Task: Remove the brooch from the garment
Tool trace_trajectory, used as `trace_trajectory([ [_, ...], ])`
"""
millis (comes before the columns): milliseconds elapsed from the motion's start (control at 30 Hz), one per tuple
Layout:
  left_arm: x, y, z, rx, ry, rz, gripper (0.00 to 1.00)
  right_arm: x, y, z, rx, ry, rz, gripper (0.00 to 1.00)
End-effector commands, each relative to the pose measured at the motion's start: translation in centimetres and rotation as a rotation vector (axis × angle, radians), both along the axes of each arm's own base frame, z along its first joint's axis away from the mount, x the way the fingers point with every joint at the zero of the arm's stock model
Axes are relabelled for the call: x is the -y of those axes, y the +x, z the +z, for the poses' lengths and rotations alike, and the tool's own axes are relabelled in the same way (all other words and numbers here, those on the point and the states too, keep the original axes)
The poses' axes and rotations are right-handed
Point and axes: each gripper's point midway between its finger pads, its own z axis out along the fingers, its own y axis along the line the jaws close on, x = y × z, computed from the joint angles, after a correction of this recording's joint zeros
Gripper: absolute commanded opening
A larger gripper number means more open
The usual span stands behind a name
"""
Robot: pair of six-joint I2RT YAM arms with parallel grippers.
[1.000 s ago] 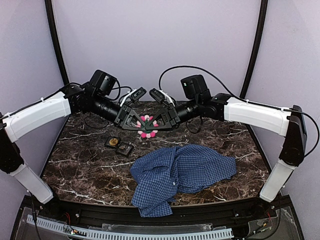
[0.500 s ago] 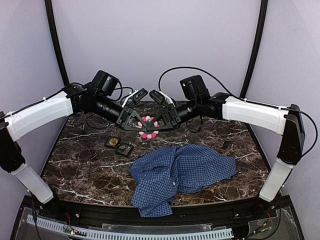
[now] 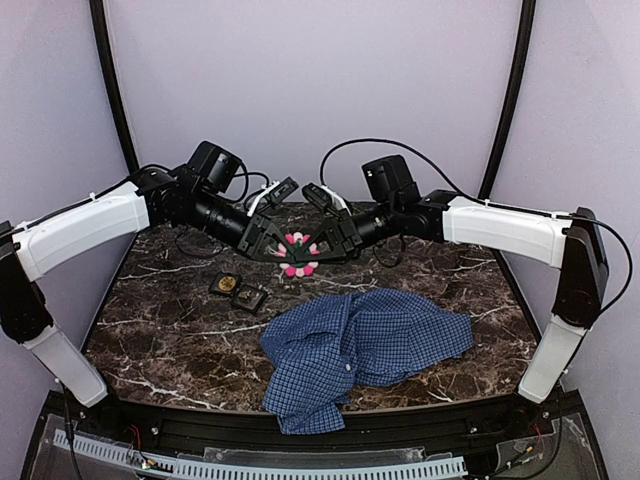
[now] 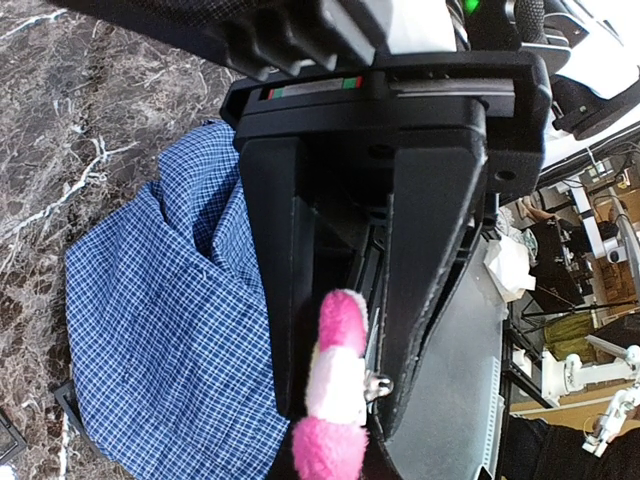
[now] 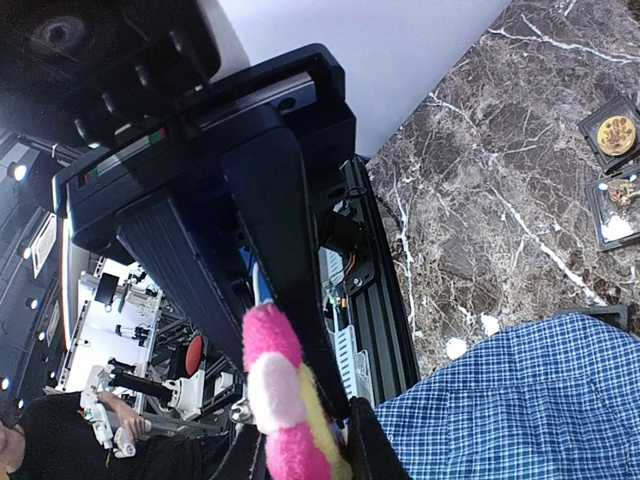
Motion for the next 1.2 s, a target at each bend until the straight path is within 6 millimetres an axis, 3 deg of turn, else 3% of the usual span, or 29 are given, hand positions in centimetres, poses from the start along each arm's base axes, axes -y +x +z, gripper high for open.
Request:
trace_trajectory([
  [0,-0.6,-1.0,0.5,0.062,0.041,-0.007,0.01,3.3,5.7,-6.6,-0.228,-0.248,-0.322,0.00],
  [67,-0.5,-1.2,0.1,0.038,0.036,0.002,0.01,3.0,5.7,-5.2,-0.187,-0.193,-0.301,0.00],
  [200,0.1,-1.5,0.2,-0.003,-0.020,-0.007,0.01,2.4,4.3,0.1,-0.080,-0.002,-0.193,0.00],
  [267,0.2,-1.6,0.1,-0.025,-0.029,-0.012,0.01,2.5,3.7,1.6,-0.048,0.043,-0.161,0.00],
  [533,0.1,-1.5,0.2,-0.054,-0.066,0.007,0.07,3.3,1.5,2.8,-0.038,0.131,-0.082,0.00],
  [833,-0.8,-1.4,-0.1,-0.068,-0.079,0.046,0.34,3.6,0.8,3.3,-0.036,0.150,-0.068,0.00],
  [967,-1.2,-1.3,0.1,-0.064,-0.098,0.058,0.36,3.7,0.8,3.4,-0.034,0.158,-0.069,0.00],
  [1167,-0.5,-0.9,1.6,-0.064,-0.180,0.069,0.58,3.9,0.5,4.0,-0.027,0.185,-0.070,0.00],
])
